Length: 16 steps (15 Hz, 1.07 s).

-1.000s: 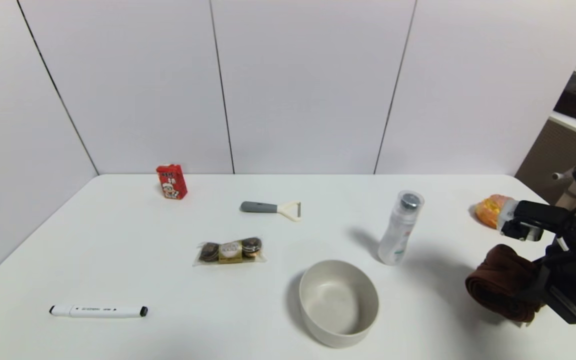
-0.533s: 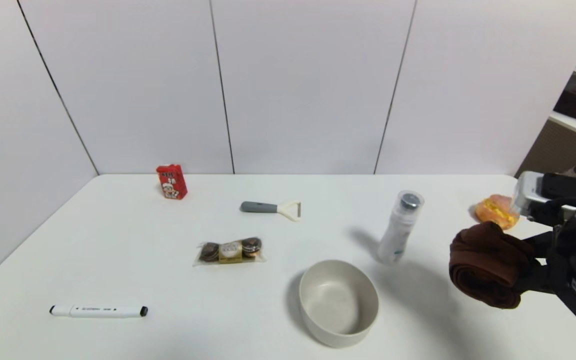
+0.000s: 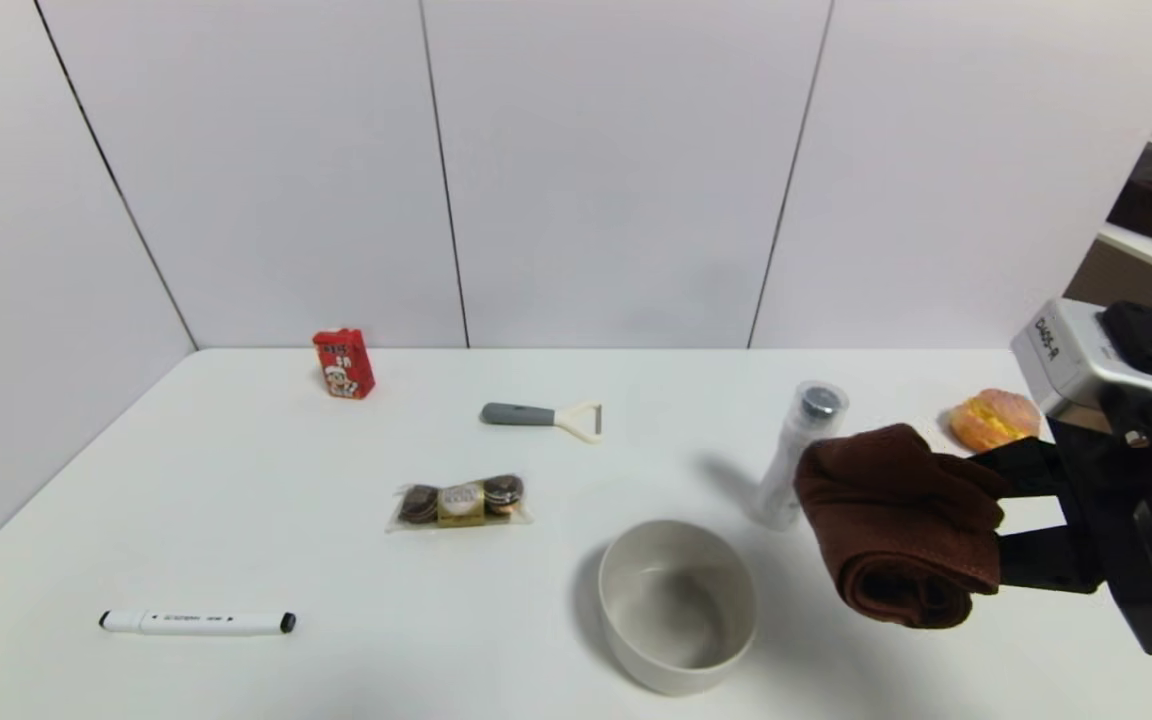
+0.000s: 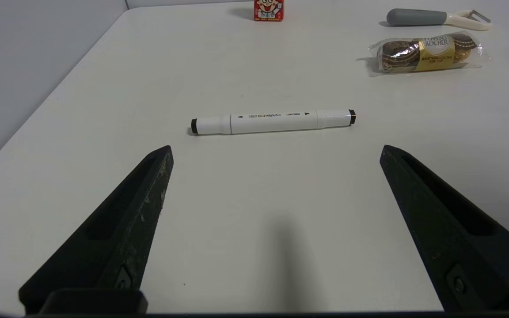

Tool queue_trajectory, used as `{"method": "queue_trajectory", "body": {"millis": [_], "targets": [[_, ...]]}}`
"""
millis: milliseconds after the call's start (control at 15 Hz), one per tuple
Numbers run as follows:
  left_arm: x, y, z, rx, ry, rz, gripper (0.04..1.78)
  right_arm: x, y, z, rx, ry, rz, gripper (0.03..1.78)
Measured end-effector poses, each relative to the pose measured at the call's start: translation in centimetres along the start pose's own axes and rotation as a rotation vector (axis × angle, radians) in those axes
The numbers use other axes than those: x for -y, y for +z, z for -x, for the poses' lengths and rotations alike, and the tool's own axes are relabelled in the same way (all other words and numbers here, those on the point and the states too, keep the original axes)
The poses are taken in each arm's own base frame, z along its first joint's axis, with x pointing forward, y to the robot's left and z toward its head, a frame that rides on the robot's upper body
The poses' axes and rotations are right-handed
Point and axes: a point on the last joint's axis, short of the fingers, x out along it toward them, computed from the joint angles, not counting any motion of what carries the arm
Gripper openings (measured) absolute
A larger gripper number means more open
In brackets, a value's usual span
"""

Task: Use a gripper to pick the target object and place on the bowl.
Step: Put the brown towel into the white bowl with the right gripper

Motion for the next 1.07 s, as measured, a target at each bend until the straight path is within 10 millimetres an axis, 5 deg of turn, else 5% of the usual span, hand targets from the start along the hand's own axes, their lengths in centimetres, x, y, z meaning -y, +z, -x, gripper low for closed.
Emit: {"method": "queue_trajectory", "body": {"millis": [667, 1067], "targets": [[0.0, 0.0, 0.0, 0.0, 0.0, 0.0, 1.69, 2.2, 4.3, -7.4, -0.006, 0.172, 0.076, 0.58], [0.0, 0.0, 0.0, 0.0, 0.0, 0.0, 1.69, 1.5, 4.0, -10.9, -0.061, 0.264, 0.08, 0.58]]}}
